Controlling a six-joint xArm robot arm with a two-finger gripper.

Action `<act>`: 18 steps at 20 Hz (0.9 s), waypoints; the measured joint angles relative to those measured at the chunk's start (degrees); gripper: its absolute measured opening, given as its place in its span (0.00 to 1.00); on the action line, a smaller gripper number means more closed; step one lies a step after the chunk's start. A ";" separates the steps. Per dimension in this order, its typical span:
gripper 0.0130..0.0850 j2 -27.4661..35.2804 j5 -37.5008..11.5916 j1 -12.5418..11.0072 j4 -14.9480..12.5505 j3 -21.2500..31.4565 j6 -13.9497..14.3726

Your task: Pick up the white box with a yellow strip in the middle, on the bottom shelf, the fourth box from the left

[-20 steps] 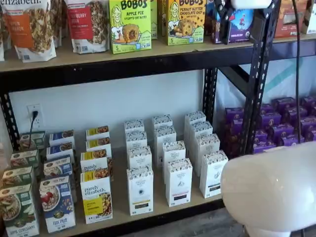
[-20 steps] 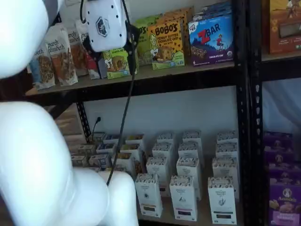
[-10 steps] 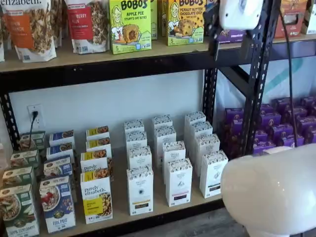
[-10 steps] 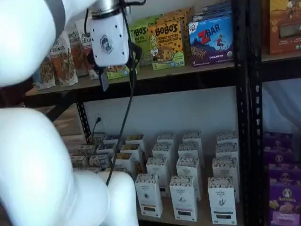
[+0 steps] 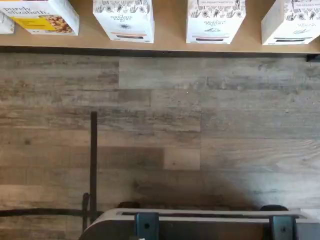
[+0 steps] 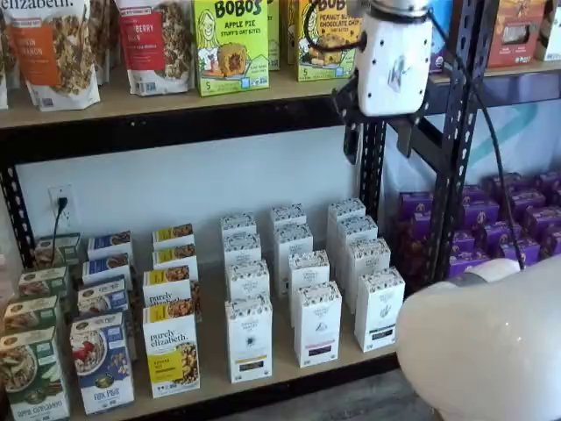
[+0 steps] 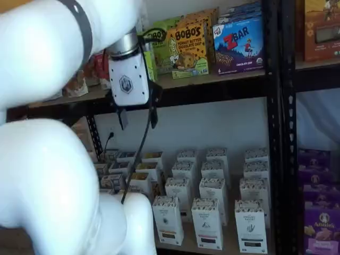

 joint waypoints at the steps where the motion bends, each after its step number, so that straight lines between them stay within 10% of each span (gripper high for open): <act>1: 1.00 0.11 -0.96 0.45 -0.21 0.76 0.42; 18: 1.00 7.63 -22.39 7.17 -0.95 12.54 6.76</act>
